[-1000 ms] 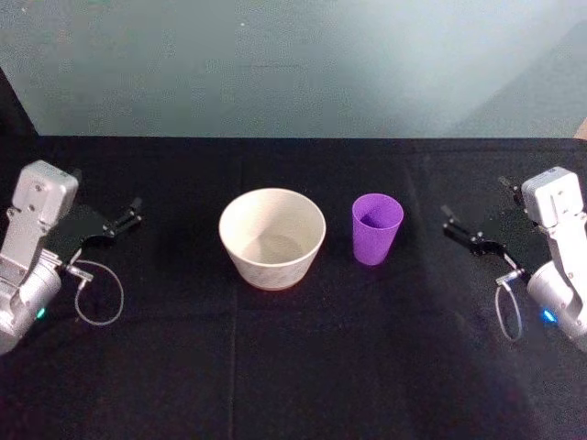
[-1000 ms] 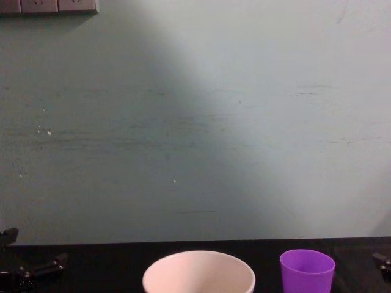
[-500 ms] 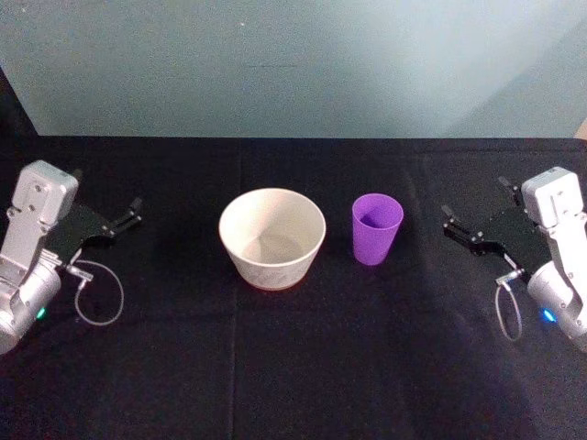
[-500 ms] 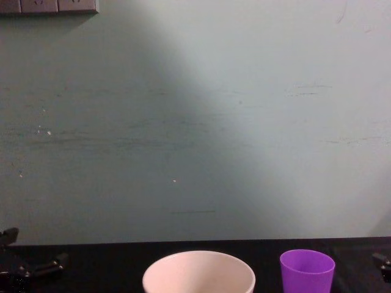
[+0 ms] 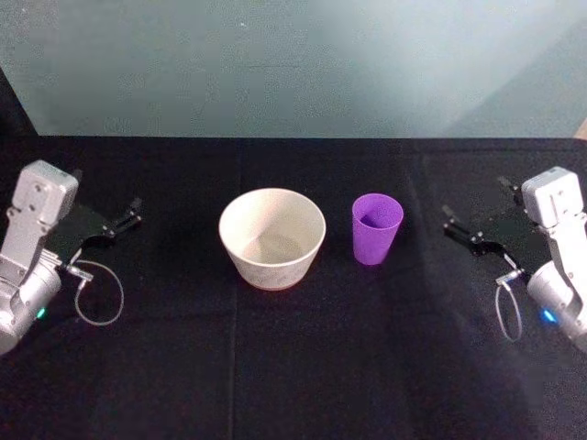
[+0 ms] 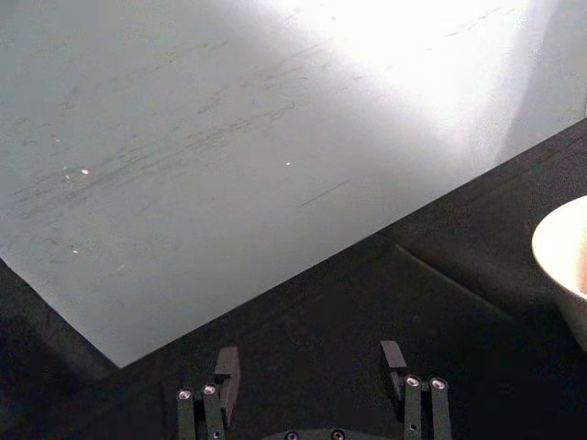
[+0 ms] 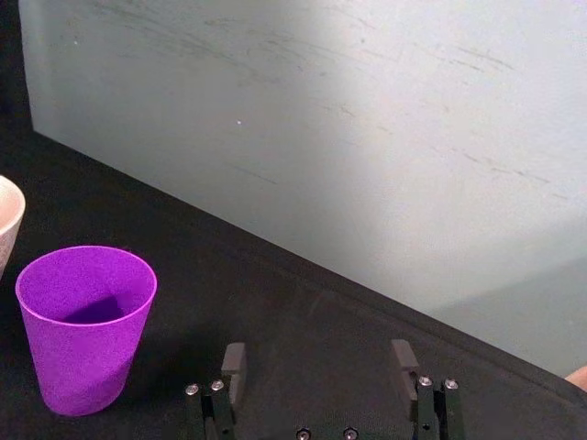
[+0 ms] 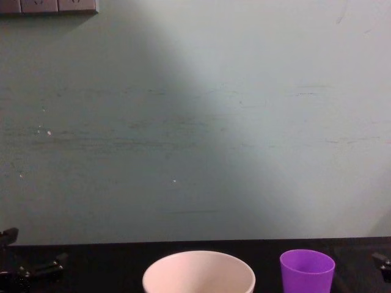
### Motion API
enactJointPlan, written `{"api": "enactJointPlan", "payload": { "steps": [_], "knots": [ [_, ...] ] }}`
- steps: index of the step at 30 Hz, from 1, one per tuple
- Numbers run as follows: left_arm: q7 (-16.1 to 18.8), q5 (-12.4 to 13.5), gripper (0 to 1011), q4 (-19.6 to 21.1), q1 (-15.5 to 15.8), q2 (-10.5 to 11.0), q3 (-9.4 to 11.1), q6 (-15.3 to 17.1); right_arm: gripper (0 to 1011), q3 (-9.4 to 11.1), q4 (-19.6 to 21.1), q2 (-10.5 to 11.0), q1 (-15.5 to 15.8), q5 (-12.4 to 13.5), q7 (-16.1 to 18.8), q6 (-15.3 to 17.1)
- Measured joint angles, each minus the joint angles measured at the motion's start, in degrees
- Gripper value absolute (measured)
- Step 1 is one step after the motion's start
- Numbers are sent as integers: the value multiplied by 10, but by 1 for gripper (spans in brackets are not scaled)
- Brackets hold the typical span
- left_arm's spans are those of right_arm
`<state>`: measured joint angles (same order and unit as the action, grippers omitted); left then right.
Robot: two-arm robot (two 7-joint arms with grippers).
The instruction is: Pick up the cup and pour the mung beans from the cup into the bowl.
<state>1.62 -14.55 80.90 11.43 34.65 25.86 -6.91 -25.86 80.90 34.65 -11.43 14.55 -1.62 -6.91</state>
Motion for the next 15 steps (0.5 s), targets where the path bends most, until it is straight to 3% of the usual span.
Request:
{"api": "enactJointPlan", "payload": {
  "steps": [15],
  "knots": [
    [0, 0, 1000, 0, 0, 0, 0, 0, 1003, 4, 4, -6, 11, -13, 8, 3]
  ]
}}
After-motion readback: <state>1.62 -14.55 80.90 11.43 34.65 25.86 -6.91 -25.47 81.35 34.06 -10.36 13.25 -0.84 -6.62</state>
